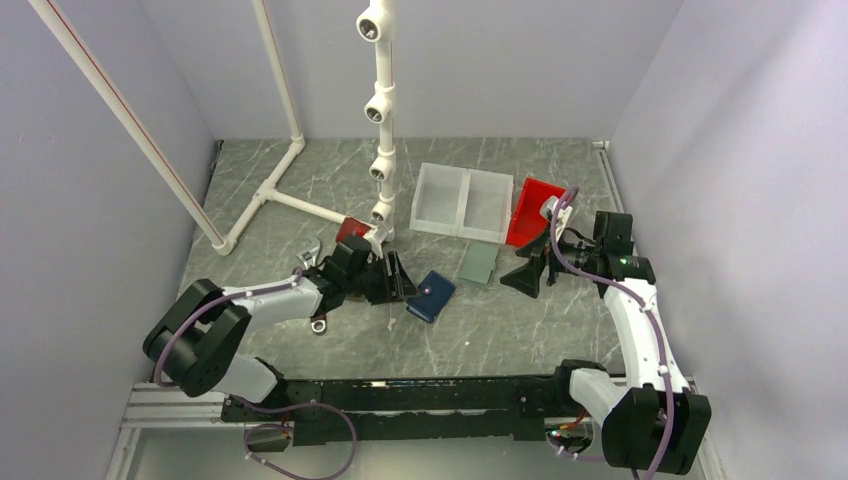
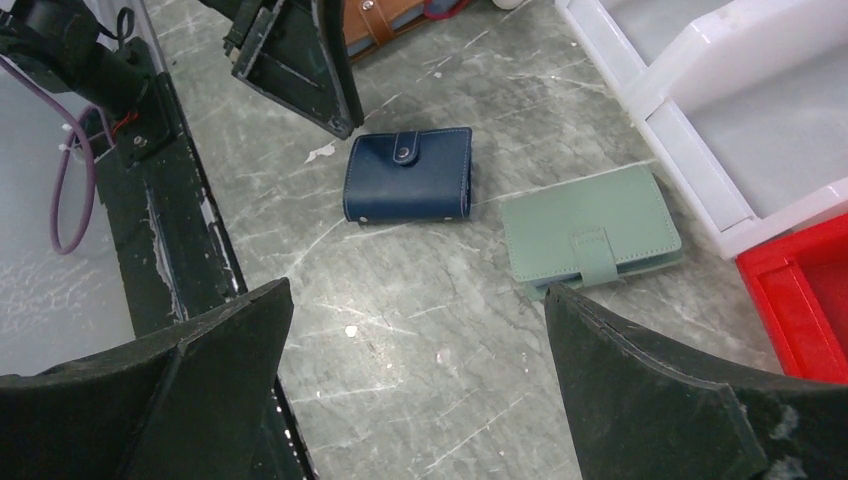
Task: Take the credit cards out of the card holder
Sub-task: Open the card holder at the center of the board.
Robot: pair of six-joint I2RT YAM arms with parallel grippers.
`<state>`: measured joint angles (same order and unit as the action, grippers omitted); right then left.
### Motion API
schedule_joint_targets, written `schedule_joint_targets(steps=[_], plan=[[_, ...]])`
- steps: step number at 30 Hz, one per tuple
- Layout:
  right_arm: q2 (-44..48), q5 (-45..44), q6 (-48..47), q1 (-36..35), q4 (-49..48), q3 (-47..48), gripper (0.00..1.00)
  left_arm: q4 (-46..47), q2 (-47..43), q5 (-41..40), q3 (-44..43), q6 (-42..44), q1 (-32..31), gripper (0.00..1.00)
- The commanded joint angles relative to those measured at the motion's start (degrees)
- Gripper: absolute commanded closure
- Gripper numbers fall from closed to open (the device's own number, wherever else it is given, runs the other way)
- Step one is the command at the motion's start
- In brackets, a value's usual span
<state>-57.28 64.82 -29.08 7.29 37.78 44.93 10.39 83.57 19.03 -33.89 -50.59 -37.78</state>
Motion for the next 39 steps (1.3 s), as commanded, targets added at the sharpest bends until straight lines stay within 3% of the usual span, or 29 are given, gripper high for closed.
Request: schedule_joint_targets(steps=[1, 14, 23, 32, 39], plan=[[2.39, 0.67, -1.64, -0.42, -0.25, 1.71, 0.0, -2.14, -4.17, -2.55, -1.95, 2.06, -0.28, 0.37], [6.62, 0.58, -0.63, -0.35, -3.15, -0.07, 0.0, -0.5, -8.12, -2.02, -1.23, 0.61, -1.4, 0.18], [4.88, 3.74, -3.73, -0.35, -1.26, 0.35, 0.0, -1.78, -10.57, -1.76, -0.81, 0.63, -2.51, 0.15], [6.8, 1.16, -3.57, 0.34, -2.44, -0.6, 0.0, -4.99, -17.98, -2.36, 0.82, 4.77, -2.74, 0.12], [6.8, 0.46, -2.85, 0.36, -3.16, -1.06, 0.0, -3.06, -15.24, -2.66, 2.05, 6.88, -2.74, 0.13]])
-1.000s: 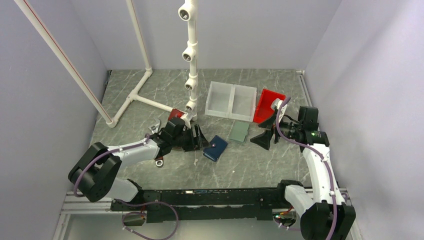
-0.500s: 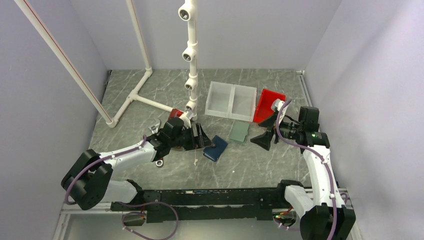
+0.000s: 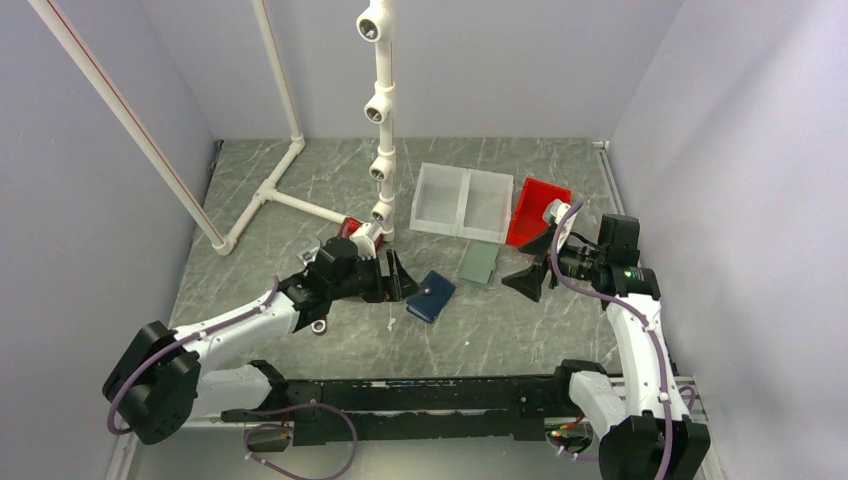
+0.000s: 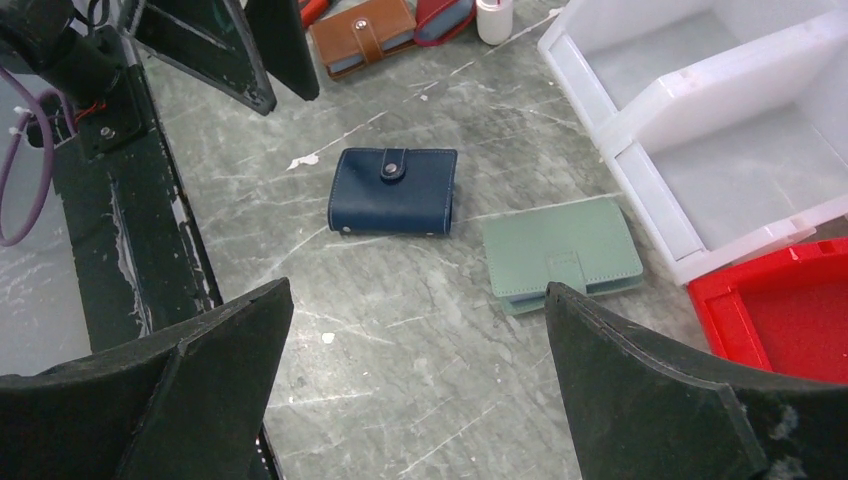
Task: Take the credit cards out of the card holder
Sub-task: Open the card holder at the center of the board.
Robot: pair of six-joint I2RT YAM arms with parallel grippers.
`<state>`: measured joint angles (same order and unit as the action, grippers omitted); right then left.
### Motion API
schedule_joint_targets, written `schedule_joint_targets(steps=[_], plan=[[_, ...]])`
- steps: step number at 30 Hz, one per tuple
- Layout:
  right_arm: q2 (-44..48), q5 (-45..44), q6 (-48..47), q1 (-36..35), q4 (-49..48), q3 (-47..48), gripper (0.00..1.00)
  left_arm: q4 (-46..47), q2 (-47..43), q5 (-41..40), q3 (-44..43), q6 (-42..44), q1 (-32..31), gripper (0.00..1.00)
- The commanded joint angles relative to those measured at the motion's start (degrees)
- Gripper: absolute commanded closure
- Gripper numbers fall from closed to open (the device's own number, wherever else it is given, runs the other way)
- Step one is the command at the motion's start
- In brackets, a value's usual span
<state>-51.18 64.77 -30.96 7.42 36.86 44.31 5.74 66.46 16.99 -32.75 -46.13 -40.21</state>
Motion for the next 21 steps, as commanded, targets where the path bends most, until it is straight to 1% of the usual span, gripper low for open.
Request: schedule_joint_targets(steps=[1, 6, 10, 17, 21], plan=[[0.7, 0.71, -0.91, 0.23, -2.28, -0.46, 0.0, 2.44, 2.84, -0.5, 0.87, 2.4, -0.31, 0.13], [1.07, 1.49, -0.72, 0.14, -2.16, -0.38, 0.0, 5.53, 10.68, 0.52, -1.24, 2.1, -0.26, 0.15], [1.92, 1.53, -0.61, 0.14, -2.22, -0.54, 0.0, 8.96, 15.06, 0.27, -0.99, 1.14, -0.23, 0.17], [2.37, 1.76, -0.7, 0.14, -2.21, -0.62, 0.0, 11.71, 22.96, 1.75, -3.09, -0.23, -0.22, 0.28], [2.41, 1.6, -0.53, 0.14, -2.41, -0.74, 0.0, 13.18, 25.05, 2.68, -3.76, -0.51, -0.21, 0.35]])
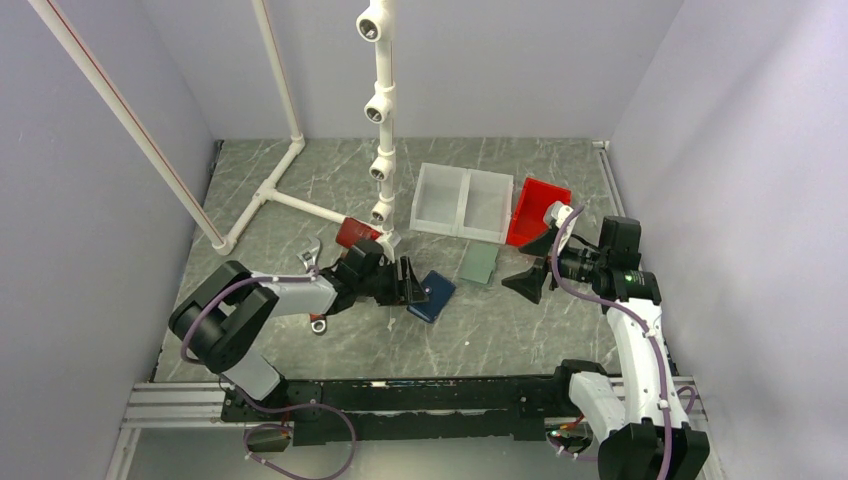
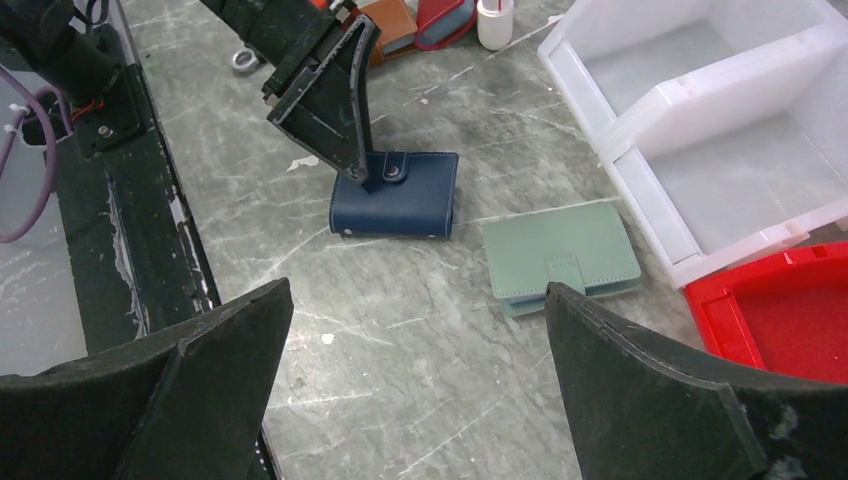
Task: Take the credit cards out of the card holder
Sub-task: Open the card holder at the center of the board.
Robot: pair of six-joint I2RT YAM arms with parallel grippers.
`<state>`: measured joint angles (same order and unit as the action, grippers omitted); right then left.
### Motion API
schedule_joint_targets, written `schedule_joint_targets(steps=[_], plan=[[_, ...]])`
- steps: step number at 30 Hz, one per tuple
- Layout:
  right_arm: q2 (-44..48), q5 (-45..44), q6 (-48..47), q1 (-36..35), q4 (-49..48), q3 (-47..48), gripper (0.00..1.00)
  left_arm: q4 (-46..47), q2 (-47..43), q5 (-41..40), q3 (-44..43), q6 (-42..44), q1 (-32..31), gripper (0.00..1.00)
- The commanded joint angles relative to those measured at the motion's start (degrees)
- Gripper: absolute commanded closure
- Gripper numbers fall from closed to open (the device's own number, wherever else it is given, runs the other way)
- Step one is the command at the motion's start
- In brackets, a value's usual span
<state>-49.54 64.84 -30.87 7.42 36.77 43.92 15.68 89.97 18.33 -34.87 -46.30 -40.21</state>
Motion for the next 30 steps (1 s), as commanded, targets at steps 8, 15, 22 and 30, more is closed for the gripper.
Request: schedule_joint_targets(steps=[8, 15, 22, 30], plan=[[1.1, 3.01, -0.47, 0.06, -2.07, -0.25, 0.0, 4.69, 2.32, 1.38, -0.34, -1.89, -0.22, 0.56], [1.34, 5.32, 0.76, -0.75, -2.41, -0.73, 0.0, 8.2, -0.18, 1.34, 3.47, -4.48, -0.29, 1.0], [-0.44, 6.17, 3.39, -6.3, -4.16, -1.6, 0.01, 11.3, -4.5, 0.23, 6.23, -6.24, -2.62, 1.0], [-4.66, 4.42, 1.68, -11.96, -1.75, 0.02, 0.01, 11.92, -3.5, -1.77, 6.77, -4.1, -6.33, 1.0]])
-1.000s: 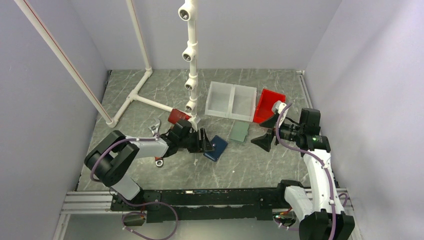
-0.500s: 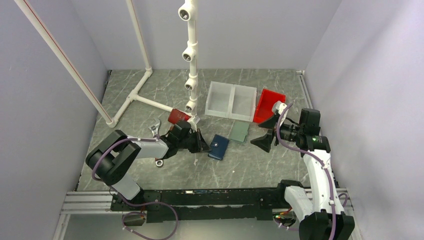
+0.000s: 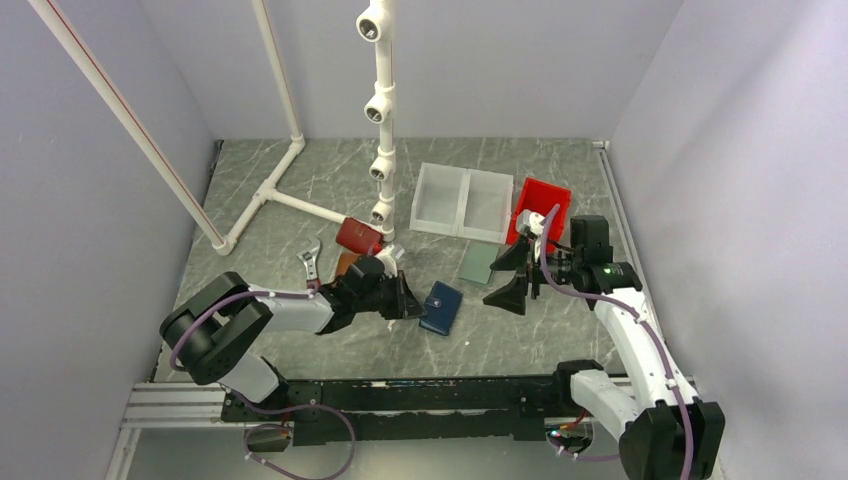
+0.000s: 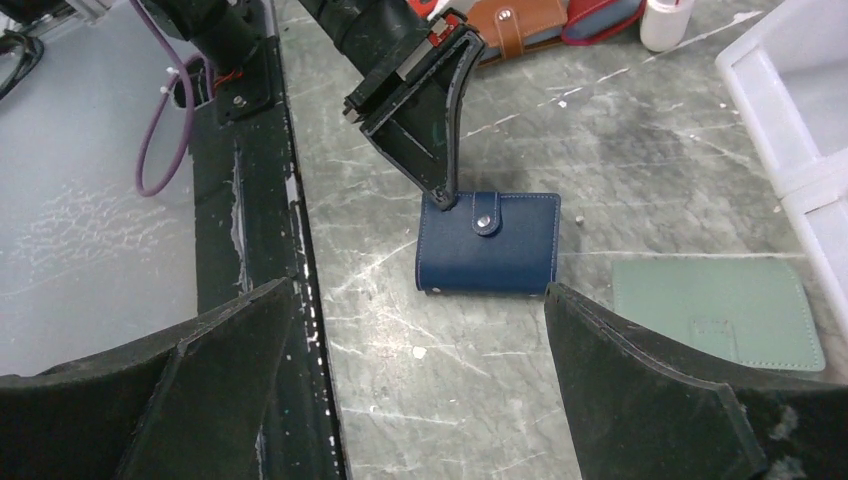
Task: Take the credit cards out of the card holder
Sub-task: Open the card holder at the center of the board.
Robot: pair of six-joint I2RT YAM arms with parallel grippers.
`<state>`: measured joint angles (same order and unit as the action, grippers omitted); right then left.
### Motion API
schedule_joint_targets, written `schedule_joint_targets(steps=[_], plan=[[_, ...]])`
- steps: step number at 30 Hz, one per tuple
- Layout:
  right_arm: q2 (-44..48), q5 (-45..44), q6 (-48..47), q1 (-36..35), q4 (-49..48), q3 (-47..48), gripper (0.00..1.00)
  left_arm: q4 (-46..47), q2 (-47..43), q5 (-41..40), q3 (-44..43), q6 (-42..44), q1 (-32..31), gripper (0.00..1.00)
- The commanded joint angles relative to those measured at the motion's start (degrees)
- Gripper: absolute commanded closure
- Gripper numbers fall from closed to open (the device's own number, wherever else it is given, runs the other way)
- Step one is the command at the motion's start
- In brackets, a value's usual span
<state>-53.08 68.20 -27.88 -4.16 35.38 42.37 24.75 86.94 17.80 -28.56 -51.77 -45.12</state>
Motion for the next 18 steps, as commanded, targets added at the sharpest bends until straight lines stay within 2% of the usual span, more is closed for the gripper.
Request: schedule_joint_targets(steps=[1, 9, 13, 18], plan=[[-1.74, 1.31, -1.85, -0.38, 0.39, 1.95, 0.01, 2.44, -0.5, -1.46, 0.35, 1.6, -1.65, 1.0], [-7.99, 0.66, -8.6, -0.6, 8.95, 6.23, 0.01, -2.18, -0.28, -3.49, -1.39, 4.1, -2.66, 1.0], [-9.12, -0.19, -9.31, -1.99, 9.4, 6.83, 0.01, -5.13, -1.47, -4.8, -1.71, 3.11, -3.23, 1.0], [-7.63, -2.37, -7.89, -2.72, 6.77, 5.85, 0.01, -13.2, -5.8, -9.67, -3.17, 2.63, -3.95, 0.74]])
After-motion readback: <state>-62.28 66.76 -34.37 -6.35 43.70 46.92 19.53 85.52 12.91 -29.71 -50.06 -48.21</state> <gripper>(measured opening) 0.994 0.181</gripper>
